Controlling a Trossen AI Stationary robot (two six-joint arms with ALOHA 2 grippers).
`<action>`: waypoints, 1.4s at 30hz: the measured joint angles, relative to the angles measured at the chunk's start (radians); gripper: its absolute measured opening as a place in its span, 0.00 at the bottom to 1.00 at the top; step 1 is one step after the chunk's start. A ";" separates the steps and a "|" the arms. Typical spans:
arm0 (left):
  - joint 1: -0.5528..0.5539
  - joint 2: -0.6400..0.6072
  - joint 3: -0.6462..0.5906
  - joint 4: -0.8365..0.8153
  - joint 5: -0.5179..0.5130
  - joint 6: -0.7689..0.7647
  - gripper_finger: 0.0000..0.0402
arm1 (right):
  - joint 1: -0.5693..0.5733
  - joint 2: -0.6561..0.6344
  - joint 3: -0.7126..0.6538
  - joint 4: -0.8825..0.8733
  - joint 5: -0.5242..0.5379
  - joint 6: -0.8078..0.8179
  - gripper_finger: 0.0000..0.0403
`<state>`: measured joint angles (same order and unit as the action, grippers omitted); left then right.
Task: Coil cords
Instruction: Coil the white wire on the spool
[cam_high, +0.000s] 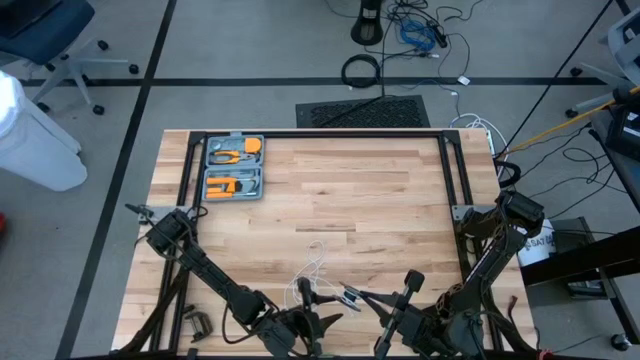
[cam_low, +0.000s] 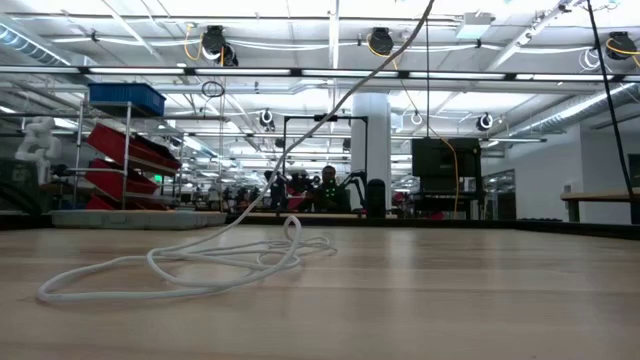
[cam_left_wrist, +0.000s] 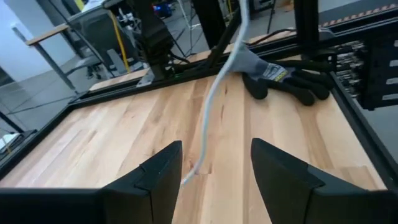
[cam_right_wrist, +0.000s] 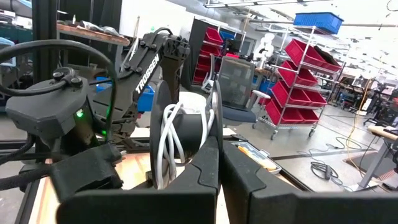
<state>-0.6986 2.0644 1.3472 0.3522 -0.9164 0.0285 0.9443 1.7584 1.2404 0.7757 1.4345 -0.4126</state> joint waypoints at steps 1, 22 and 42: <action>0.006 0.000 0.000 0.000 -0.001 -0.011 0.49 | 0.000 0.000 0.000 0.000 0.000 0.000 0.00; 0.038 0.000 0.000 -0.002 0.097 -0.049 0.13 | 0.000 0.000 0.000 0.000 0.000 -0.001 0.00; 0.012 -0.239 -0.001 -0.637 -0.062 -0.430 0.01 | 0.000 0.000 0.000 -0.010 -0.051 0.005 0.00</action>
<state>-0.6869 1.8252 1.3464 -0.2848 -0.9786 -0.4015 0.9443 1.7584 1.2404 0.7657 1.3837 -0.4072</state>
